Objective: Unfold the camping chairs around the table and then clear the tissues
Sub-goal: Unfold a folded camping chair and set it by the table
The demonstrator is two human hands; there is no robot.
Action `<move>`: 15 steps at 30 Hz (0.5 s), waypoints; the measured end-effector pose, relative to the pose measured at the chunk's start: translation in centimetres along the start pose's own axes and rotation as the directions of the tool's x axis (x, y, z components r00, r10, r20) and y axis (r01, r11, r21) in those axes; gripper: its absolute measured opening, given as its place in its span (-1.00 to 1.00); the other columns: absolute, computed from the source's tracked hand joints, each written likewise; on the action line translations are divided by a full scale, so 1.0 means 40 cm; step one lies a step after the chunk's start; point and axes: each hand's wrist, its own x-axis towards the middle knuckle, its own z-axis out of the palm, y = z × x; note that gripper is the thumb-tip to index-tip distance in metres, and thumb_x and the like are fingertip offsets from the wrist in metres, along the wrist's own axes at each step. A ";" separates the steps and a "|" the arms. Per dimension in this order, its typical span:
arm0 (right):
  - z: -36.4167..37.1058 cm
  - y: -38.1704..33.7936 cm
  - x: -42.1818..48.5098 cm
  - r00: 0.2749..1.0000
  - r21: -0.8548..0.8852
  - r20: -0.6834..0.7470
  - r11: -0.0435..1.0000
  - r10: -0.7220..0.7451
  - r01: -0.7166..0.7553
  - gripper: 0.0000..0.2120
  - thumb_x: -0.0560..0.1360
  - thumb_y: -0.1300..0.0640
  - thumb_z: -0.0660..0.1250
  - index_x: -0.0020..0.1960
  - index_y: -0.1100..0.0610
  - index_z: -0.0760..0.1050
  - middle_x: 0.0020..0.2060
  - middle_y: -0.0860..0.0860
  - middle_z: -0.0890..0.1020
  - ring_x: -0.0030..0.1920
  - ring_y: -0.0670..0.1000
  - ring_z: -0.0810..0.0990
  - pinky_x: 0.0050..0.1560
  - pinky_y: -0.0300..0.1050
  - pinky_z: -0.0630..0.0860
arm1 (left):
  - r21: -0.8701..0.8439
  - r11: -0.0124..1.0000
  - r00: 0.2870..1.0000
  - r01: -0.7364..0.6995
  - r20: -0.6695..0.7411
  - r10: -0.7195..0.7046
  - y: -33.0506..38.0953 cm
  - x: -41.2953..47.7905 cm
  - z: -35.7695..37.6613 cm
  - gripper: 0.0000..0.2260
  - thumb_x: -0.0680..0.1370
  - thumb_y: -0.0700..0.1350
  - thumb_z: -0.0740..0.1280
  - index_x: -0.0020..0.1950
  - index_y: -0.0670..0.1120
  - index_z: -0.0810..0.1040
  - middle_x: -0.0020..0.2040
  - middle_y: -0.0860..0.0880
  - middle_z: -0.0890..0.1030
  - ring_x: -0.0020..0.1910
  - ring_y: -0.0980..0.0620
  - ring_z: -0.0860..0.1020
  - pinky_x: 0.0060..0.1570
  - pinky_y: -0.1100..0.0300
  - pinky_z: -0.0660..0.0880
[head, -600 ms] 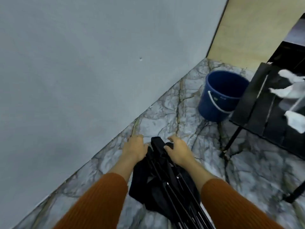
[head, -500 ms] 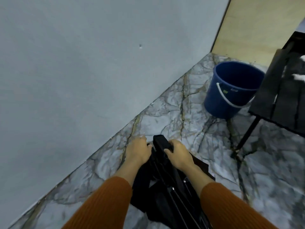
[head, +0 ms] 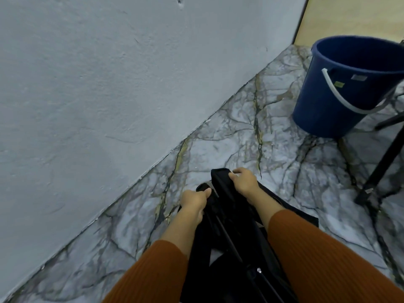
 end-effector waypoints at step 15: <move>-0.512 -0.416 -0.596 0.975 0.450 0.198 0.893 -0.099 -0.001 -0.73 0.59 0.18 0.27 0.24 -0.06 0.54 0.11 0.11 0.63 0.01 0.00 0.67 -0.06 -0.23 0.62 | -0.099 0.983 0.965 -0.154 0.199 0.171 0.284 -0.767 -0.108 -0.85 0.56 -0.21 0.37 0.11 -0.14 0.62 -0.02 -0.13 0.72 -0.03 -0.11 0.69 0.07 -0.09 0.61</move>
